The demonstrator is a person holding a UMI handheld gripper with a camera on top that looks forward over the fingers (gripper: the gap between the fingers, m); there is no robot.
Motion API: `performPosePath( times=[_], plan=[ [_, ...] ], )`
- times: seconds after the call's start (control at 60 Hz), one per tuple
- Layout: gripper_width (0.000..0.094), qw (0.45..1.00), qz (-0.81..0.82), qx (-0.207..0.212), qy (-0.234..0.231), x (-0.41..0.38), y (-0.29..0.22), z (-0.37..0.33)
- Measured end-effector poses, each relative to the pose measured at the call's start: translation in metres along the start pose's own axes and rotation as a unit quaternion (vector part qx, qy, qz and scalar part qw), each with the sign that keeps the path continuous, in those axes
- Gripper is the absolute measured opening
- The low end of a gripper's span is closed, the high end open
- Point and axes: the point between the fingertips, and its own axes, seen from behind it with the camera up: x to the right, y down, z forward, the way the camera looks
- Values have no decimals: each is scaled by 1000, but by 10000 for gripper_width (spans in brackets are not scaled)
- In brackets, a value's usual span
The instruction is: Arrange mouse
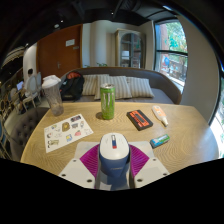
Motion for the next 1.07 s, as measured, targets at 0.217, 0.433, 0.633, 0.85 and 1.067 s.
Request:
performPosePath(
  times=[0.217,0.433,0.633,0.85,1.067],
  plan=[
    [408,997,23,-62,40,11,68,26],
    [495,998,32,-52,32,12,67,29],
    [839,994,41,-97,31,23,68,-13],
    [849,991,37,-128,30,58,97,-113],
    [847,983,54,-164,68,131,149,-194]
  ],
)
